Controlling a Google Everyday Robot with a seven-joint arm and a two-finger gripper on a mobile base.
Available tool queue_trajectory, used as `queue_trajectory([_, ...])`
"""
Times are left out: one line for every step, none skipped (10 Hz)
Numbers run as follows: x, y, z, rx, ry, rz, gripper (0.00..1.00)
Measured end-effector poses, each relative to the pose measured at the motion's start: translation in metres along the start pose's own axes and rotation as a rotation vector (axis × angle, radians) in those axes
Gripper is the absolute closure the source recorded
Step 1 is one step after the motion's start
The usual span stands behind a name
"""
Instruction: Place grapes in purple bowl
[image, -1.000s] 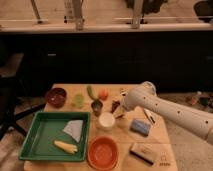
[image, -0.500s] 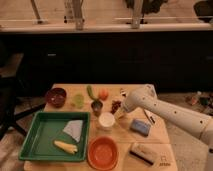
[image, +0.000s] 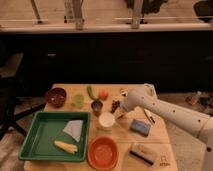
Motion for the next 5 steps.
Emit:
queue_trajectory([-0.002,0.001,0.001,-0.001,-0.001,-0.004,0.20])
queue_trajectory([-0.005,0.003,0.004,0.001,-0.002,-0.010,0.20])
queue_trajectory([-0.006,0.004,0.007,0.001,0.002,-0.007,0.20])
queue_trajectory([-0.005,0.006,0.012,-0.006,0.011,-0.008,0.20])
queue_trajectory([-0.007,0.008,0.013,-0.008,0.011,-0.011,0.20])
